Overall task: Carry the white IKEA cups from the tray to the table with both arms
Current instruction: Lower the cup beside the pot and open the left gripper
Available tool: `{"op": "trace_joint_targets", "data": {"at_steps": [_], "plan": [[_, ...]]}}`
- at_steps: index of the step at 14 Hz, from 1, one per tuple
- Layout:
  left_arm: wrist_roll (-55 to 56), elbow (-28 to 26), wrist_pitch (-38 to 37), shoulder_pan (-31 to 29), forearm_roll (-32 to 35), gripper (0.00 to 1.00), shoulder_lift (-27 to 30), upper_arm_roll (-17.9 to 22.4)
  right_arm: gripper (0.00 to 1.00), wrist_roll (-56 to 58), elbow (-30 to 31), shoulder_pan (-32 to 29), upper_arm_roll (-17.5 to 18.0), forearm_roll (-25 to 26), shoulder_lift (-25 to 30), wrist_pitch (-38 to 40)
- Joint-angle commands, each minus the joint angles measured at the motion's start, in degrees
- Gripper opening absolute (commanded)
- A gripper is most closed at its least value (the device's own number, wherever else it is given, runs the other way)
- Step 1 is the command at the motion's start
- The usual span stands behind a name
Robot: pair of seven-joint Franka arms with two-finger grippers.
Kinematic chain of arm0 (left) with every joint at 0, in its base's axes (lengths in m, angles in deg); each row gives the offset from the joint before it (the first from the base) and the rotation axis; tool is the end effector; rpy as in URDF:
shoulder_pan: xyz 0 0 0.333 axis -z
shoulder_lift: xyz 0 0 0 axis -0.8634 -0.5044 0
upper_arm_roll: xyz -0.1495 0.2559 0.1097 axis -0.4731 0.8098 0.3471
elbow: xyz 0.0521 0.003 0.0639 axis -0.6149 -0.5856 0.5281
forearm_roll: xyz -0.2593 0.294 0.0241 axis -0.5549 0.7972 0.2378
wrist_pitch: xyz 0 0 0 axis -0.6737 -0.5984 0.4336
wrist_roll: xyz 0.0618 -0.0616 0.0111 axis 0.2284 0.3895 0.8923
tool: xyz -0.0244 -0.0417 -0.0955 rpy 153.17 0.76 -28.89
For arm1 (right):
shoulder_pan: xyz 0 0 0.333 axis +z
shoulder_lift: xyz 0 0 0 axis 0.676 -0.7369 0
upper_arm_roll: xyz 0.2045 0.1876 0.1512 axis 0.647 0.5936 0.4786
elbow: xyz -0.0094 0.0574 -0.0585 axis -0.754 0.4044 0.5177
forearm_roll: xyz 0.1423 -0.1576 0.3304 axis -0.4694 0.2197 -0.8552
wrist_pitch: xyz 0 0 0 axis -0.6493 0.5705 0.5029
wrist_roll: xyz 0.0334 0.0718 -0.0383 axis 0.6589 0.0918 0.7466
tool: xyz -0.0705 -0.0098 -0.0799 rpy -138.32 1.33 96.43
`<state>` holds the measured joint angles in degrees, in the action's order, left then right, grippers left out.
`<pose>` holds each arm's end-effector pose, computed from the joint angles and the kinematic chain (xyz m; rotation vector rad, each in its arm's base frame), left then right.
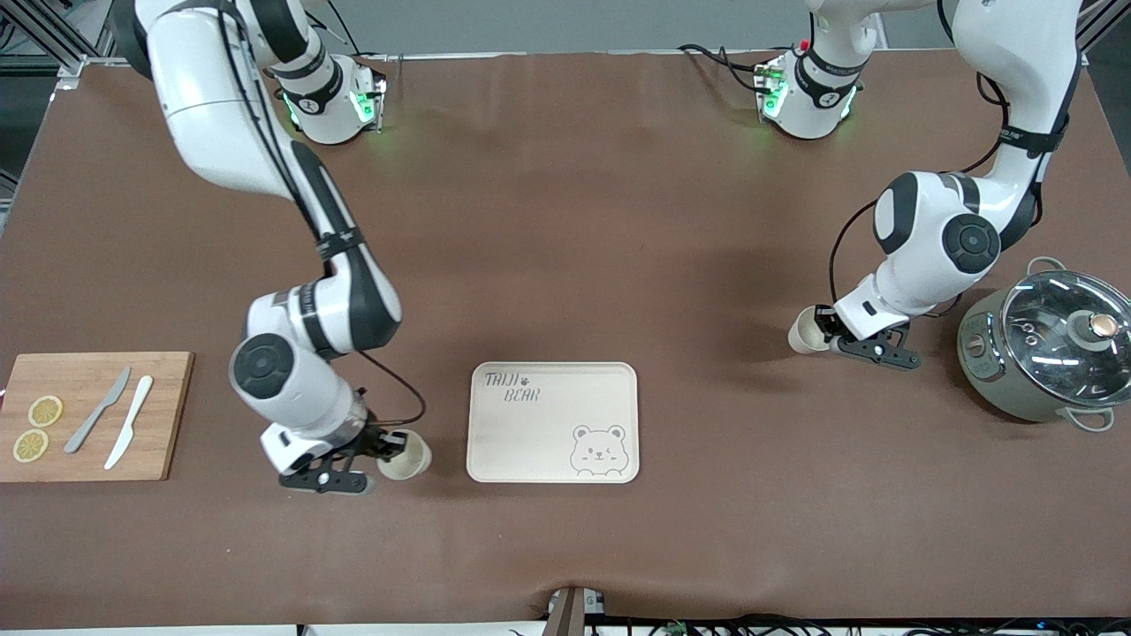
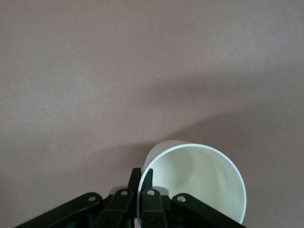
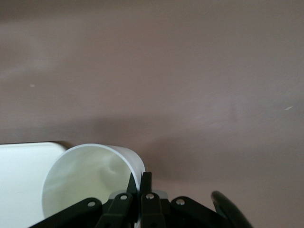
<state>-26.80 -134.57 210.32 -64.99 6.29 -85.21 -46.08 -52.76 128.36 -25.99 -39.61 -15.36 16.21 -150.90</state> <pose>0.5519 -0.0630 0.2607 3.0597 -0.4003 0.0486 0.7398 0.1859 0.2921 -3.0741 0.0497 -0.2520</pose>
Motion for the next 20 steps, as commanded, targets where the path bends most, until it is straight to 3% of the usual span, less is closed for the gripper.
{"op": "trace_joint_targets", "data": {"at_steps": [1,7,16,17,18,19,20], "plan": [[-1.16,-1.52,3.65,-1.04,-0.66,0.00,-0.91,-0.68,0.00,10.40,0.80,-5.45,1.28,-0.59,1.07,1.17],[-3.44,-1.96,5.68,-2.80,-0.22,0.00,-1.79,-0.68,0.00,30.82,1.58,-15.21,1.28,-4.81,0.37,1.09],[-3.79,-1.79,9.19,-2.80,-0.13,0.00,-4.26,-0.68,0.00,34.44,3.26,-19.09,1.20,-4.99,-1.74,0.38],[-4.31,-1.53,9.11,-2.80,-0.13,0.66,-4.26,-0.68,0.00,34.44,3.26,-19.00,1.20,-5.68,-2.18,0.38],[-4.58,-1.44,9.02,-2.71,-0.04,1.00,-4.26,-0.77,0.00,34.44,3.26,-19.00,1.20,-6.47,-2.53,0.38],[-3.89,-1.35,8.84,-2.71,-0.04,1.00,-3.91,-0.77,0.00,34.44,3.26,-19.00,1.20,-6.66,-2.71,0.38],[-3.45,-1.26,8.58,-2.71,-0.13,1.00,-3.47,-0.77,0.08,34.44,3.26,-19.00,1.20,-6.66,-3.06,0.30]]}}
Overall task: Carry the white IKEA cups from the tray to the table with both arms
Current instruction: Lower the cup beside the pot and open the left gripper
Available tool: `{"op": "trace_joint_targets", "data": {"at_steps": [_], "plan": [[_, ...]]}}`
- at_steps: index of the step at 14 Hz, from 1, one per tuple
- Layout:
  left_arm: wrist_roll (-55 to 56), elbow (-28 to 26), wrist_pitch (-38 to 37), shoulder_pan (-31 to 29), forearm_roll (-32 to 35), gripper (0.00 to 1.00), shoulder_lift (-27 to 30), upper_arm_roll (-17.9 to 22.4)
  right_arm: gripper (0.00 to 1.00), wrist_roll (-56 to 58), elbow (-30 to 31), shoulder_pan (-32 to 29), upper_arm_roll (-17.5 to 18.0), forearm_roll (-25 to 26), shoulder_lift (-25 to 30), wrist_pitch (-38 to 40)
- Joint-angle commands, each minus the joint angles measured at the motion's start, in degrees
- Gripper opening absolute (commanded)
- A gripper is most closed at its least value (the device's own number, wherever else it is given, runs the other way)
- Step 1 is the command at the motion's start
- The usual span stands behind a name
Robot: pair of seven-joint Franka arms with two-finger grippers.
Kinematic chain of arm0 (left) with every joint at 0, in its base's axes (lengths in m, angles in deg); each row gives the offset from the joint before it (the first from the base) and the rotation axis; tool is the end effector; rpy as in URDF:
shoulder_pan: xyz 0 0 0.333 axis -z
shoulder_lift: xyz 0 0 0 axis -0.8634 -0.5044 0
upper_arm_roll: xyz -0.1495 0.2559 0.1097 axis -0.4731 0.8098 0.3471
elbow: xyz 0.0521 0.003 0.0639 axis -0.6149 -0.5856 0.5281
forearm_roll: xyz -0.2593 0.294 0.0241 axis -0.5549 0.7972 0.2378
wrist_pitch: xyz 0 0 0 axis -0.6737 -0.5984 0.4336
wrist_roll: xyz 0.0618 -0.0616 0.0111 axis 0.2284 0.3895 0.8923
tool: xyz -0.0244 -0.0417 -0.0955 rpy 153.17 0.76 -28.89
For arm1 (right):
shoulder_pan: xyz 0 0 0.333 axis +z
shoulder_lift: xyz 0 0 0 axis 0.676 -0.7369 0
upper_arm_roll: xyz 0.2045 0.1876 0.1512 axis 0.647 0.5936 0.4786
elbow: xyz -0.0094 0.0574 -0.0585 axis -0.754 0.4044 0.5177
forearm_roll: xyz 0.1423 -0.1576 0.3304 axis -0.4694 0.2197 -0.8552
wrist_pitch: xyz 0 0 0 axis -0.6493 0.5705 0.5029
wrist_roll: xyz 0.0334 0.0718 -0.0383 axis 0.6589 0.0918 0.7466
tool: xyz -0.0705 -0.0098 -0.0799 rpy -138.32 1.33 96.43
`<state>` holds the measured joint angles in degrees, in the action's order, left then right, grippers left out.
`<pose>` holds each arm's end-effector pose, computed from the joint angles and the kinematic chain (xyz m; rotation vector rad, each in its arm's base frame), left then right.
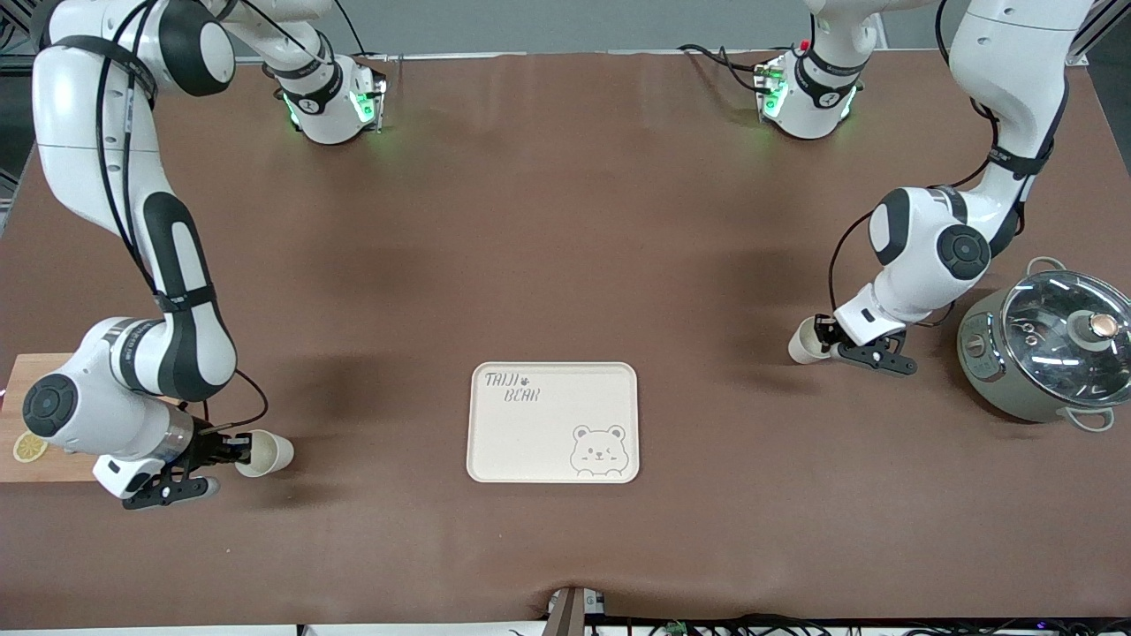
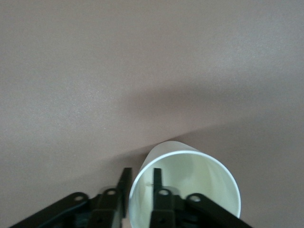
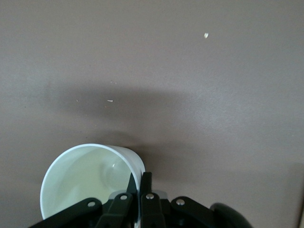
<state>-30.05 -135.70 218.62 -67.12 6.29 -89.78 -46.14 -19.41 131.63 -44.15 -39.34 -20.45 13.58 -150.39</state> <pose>0.5542 -0.0440 0.2234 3.0443 -0.4193 0.1261 0.7441 -0.0487 0.2299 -3.0547 -0.2753 -0.1192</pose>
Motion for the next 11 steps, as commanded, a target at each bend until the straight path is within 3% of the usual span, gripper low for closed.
{"op": "trace_joint_targets", "data": {"at_steps": [1,2,4,5,8,11], "plan": [[0.42,-0.13,-0.59,-0.67,-0.13,1.00,1.62,-0.70,0.22,1.09,-0.01,-0.85,0.92,-1.57,-0.69,-0.12],[0.86,0.13,-3.47,-0.67,-0.13,1.00,2.93,-0.61,0.40,1.09,-0.01,-0.85,0.92,-1.57,-0.69,-0.12],[1.04,2.06,-12.06,-0.76,-0.13,1.00,6.18,-0.44,0.96,0.91,-0.01,-0.85,0.92,-1.57,-0.69,-0.12],[1.04,3.28,-16.73,-0.76,-0.13,1.00,8.03,-0.35,1.00,0.91,-0.01,-0.76,0.92,-1.57,-0.52,0.05],[2.08,10.29,-30.18,-0.84,-0.13,1.00,10.68,-0.26,1.00,0.65,-0.10,-0.58,0.75,-1.48,0.53,0.67],[7.08,18.83,-35.75,-0.58,-0.13,1.00,9.02,-0.52,1.00,0.30,-0.10,-0.58,0.57,-1.48,2.82,3.55]]}}
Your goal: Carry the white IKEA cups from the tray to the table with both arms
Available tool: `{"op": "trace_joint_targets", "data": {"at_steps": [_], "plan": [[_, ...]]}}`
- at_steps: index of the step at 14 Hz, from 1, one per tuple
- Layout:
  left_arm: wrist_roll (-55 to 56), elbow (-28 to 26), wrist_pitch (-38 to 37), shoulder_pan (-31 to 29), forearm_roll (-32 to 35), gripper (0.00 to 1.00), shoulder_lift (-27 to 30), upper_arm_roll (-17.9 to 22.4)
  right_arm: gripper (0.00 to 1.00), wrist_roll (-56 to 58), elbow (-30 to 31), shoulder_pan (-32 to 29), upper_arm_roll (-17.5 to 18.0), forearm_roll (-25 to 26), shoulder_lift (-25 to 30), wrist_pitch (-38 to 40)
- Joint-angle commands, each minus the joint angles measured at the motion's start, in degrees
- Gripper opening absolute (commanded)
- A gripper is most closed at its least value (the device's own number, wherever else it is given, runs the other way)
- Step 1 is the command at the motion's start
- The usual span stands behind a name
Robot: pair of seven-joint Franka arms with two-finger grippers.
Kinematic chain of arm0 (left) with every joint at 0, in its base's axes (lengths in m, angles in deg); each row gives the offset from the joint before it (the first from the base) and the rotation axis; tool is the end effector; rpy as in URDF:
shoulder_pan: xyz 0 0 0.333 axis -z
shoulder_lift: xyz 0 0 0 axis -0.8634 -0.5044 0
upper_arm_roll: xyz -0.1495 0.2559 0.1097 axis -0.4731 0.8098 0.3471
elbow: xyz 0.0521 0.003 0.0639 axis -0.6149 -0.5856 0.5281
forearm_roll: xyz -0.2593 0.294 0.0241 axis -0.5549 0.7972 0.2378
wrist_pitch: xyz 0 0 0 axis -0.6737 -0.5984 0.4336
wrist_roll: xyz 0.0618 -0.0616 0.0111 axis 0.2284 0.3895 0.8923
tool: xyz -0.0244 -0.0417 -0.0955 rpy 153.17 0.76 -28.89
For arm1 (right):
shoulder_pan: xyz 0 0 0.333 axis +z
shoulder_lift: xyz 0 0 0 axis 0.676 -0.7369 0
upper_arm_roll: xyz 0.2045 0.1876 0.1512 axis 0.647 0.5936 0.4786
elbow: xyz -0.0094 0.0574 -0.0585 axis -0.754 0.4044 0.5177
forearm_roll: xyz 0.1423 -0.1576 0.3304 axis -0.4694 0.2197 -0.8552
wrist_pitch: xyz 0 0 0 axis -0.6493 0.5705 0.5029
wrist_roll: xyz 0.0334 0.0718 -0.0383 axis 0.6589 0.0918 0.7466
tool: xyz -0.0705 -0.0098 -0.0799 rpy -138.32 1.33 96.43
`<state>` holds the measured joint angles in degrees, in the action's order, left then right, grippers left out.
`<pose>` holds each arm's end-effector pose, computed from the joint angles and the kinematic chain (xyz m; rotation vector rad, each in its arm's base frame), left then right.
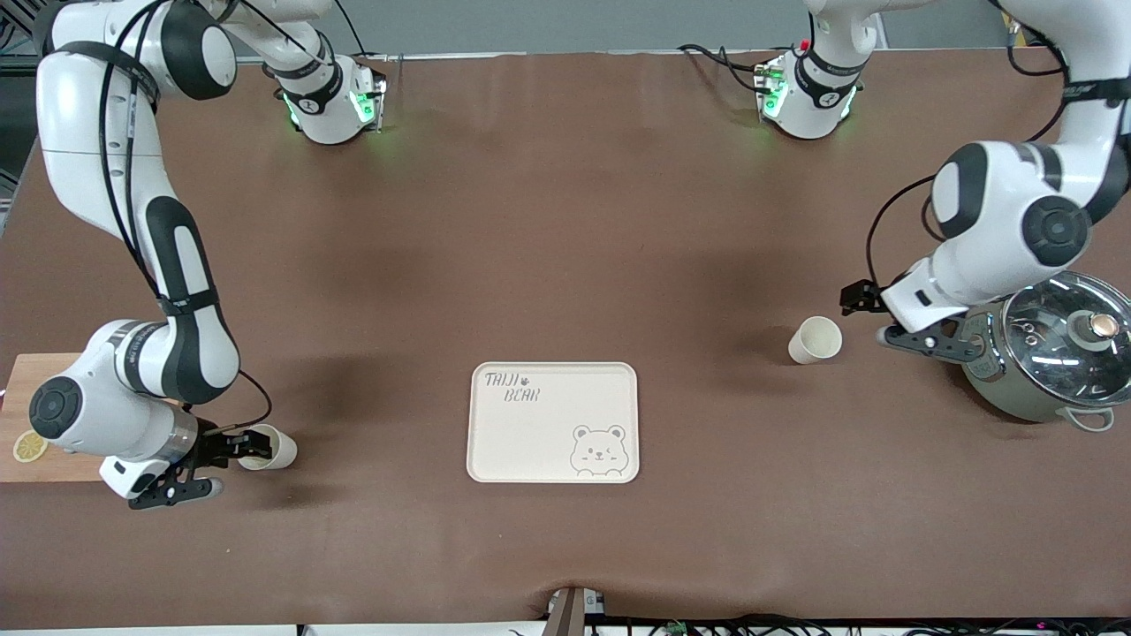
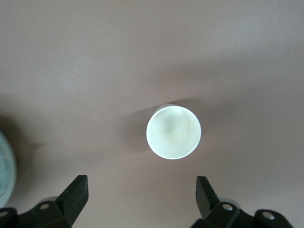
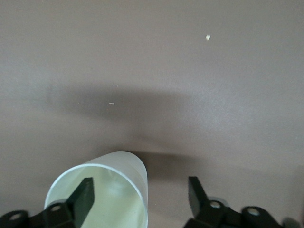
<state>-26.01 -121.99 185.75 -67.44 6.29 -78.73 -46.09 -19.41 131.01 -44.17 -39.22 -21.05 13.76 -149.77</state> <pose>0.5764 -0.0383 0.3799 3.0859 -0.3271 -0.1038 0.7462 -0.0471 0.2362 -3.0445 -0.2688 -0.1268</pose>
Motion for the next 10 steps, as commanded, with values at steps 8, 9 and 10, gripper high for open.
{"op": "trace_joint_targets", "data": {"at_steps": [8,9,10], "plan": [[23.36,20.59,-7.54,10.37,0.84,1.00,-6.79,-1.19,1.00,-8.75,0.62,-0.83,-0.07,0.08,15.82,17.53],[23.45,21.91,-9.03,10.37,0.84,1.00,-6.44,-1.28,1.00,-8.75,0.70,-0.74,-0.24,0.08,17.49,19.37],[23.45,23.84,-11.22,10.11,0.84,1.00,-6.00,-1.28,1.00,-9.62,0.70,-0.74,-0.33,0.08,19.16,21.56]]}}
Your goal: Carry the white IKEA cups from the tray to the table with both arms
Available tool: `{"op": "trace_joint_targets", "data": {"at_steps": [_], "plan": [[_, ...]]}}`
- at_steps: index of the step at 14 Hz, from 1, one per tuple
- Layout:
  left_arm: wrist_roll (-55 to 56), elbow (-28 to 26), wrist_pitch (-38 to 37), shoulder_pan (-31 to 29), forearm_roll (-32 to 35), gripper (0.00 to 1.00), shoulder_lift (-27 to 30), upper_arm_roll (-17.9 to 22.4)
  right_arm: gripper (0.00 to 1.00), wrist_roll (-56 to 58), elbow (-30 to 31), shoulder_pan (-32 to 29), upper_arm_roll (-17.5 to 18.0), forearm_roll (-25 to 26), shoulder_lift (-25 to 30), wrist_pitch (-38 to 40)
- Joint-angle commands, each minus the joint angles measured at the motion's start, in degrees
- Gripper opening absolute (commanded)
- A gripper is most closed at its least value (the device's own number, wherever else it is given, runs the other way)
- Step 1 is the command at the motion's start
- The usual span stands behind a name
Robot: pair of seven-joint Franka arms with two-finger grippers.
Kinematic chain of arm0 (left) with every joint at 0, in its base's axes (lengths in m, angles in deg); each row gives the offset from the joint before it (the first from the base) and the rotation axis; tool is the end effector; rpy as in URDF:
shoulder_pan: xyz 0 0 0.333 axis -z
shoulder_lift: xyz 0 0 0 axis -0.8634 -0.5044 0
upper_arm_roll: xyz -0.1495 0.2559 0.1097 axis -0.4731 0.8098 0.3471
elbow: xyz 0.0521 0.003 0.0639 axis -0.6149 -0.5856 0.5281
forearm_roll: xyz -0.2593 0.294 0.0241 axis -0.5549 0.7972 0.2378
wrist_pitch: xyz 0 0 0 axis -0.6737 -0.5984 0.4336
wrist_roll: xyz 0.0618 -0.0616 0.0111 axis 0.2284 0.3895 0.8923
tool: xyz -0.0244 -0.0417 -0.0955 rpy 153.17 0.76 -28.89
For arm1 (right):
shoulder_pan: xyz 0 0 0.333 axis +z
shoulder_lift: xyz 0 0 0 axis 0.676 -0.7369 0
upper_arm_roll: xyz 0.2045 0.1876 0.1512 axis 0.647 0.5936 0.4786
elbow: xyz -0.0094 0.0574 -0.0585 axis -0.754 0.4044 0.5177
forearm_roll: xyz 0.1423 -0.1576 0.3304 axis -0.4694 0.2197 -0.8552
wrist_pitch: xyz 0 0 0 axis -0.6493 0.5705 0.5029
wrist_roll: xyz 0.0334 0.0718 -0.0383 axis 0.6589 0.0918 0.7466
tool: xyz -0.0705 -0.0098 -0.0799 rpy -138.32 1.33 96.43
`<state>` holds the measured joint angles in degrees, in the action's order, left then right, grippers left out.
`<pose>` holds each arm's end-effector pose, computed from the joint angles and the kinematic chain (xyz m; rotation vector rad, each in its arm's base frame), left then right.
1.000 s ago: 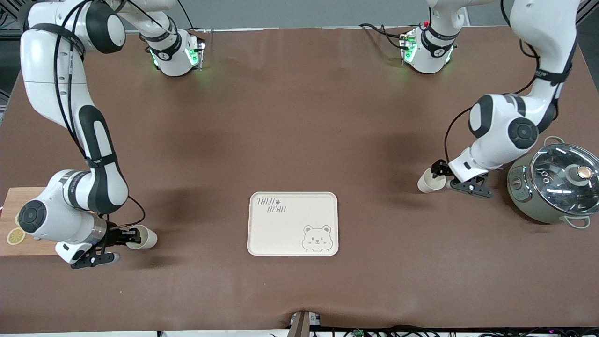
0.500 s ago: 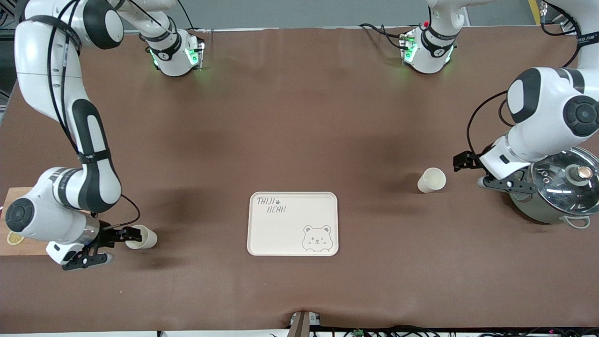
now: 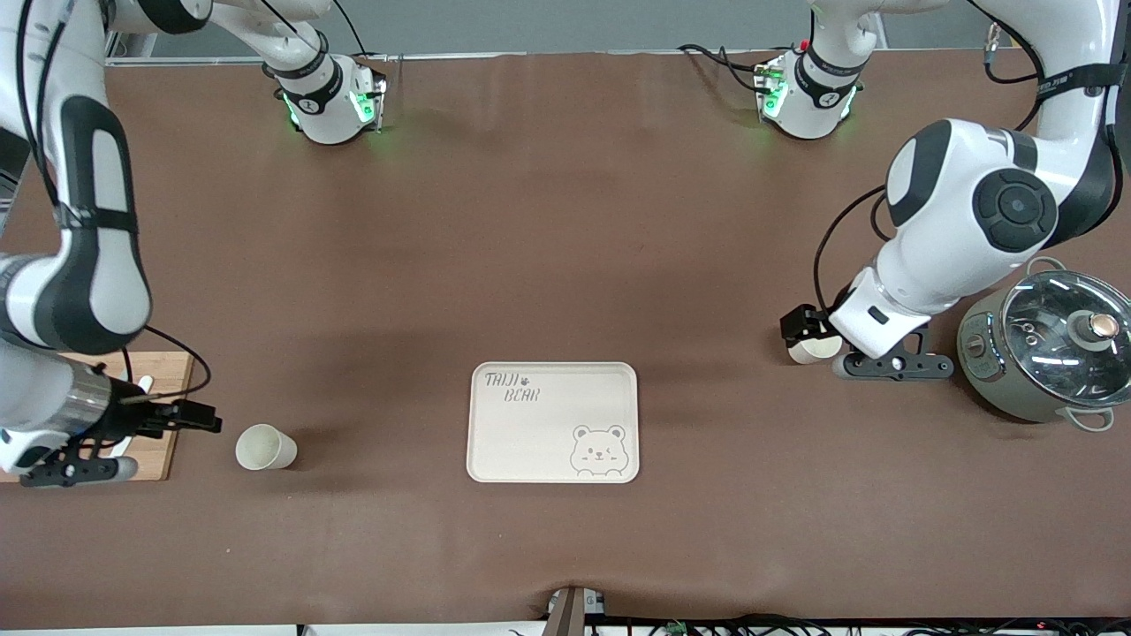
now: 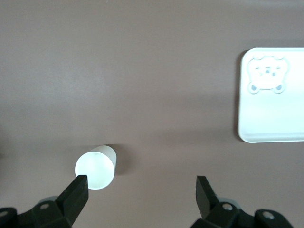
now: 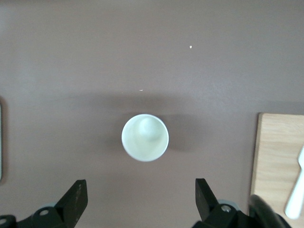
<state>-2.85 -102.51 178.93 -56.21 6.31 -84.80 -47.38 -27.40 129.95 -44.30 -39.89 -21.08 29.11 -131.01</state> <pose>0.6197 -0.1716 0.4653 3.0689 -0.0280 0.0489 0.7185 -0.0470 0.4127 -3.0174 -0.0913 -0.0616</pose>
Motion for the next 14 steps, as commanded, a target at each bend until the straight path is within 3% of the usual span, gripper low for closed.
{"op": "trace_joint_targets", "data": {"at_steps": [1,5,8,9,14], "plan": [[0.03,6.48,-7.03,-1.56,0.90,1.00,0.69,0.01,1.00,-2.95,1.76,-0.61,0.34,0.29,5.56,4.82],[-4.61,11.77,-16.44,-1.21,1.08,1.00,5.07,1.76,1.00,-3.57,1.76,-0.78,0.34,2.75,13.21,14.14],[-15.49,11.68,-23.99,2.47,0.56,1.00,10.35,9.74,1.00,-3.93,2.11,-0.61,0.34,4.15,18.22,19.51],[-17.79,11.51,-26.02,2.66,0.29,1.00,11.75,10.72,1.00,-3.84,2.03,-0.43,0.43,5.55,19.45,20.83],[-18.43,10.89,-29.99,2.66,0.29,1.00,13.35,10.47,1.00,-4.10,0.36,-0.17,0.69,7.06,21.13,25.67]]}}
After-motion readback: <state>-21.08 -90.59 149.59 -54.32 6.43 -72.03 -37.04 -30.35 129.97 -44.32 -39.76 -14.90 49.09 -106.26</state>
